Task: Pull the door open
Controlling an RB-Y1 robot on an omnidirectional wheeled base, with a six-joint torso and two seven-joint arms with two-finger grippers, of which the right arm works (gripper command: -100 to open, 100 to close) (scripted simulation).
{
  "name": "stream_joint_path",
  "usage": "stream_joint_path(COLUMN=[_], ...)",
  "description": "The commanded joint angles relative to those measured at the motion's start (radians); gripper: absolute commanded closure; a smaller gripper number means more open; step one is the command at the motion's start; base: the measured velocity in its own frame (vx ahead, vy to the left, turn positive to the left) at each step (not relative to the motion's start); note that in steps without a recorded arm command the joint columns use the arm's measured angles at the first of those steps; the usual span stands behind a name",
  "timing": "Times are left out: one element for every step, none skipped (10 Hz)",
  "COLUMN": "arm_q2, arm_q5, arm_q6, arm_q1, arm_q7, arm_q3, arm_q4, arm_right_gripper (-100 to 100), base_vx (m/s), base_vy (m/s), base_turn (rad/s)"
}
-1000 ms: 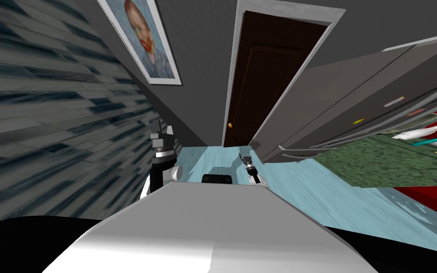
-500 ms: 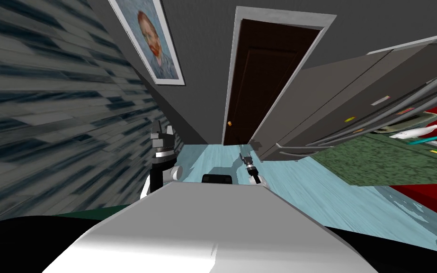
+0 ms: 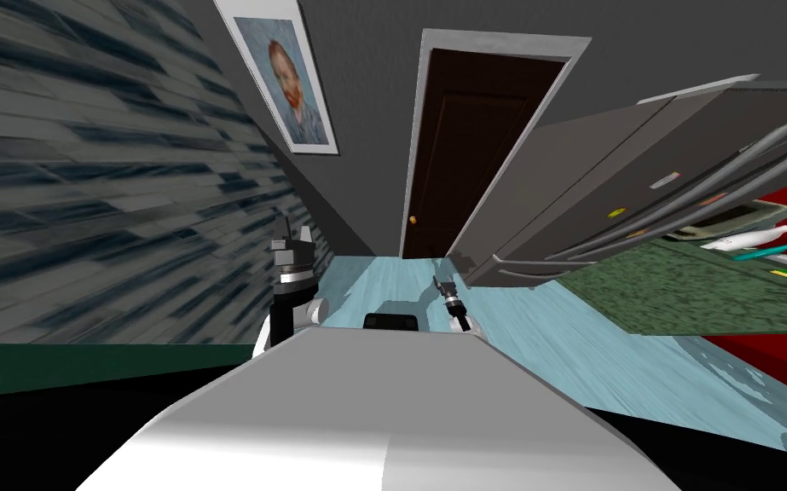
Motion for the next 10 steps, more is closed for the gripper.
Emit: stream_joint_path(arm_q2=[0.001, 0.001, 0.003, 0.004, 0.004, 0.005, 0.006, 0.008, 0.009, 0.010], arm_q5=[0.007, 0.011, 0.019, 0.026, 0.027, 0.035, 0.044, 0.053, 0.062, 0.069], arm_q6=[0.001, 0.000, -0.002, -0.004, -0.004, -0.007, -0.009, -0.011, -0.013, -0.015], arm_q1=[0.005, 0.006, 0.007, 0.009, 0.009, 0.010, 0.012, 0.014, 0.015, 0.017], arm_q7=[-0.005, -0.007, -0.010, -0.012, -0.013, -0.016, -0.019, -0.023, -0.026, -0.029], arm_q3=[-0.013, -0.022, -0.036, -0.051, -0.054, -0.071, -0.089, -0.107, -0.126, -0.142], arm_q4=[-0.007, -0.007, -0.006, -0.006, -0.006, -0.006, -0.005, -0.005, -0.004, -0.004], arm_right_gripper=[-100, -100, -100, -100, -100, -100, -100, -100, -100, -100], base_vx=[-0.165, -0.210, -0.199, -0.147, -0.135, -0.180, -0.203, -0.163, -0.172, -0.146], base_vy=[-0.056, -0.064, -0.097, -0.123, -0.095, -0.079, -0.105, -0.119, -0.139, -0.130], base_turn=[0.053, 0.059, 0.085, 0.082, 0.076, 0.059, 0.118, 0.123, 0.108, 0.104])
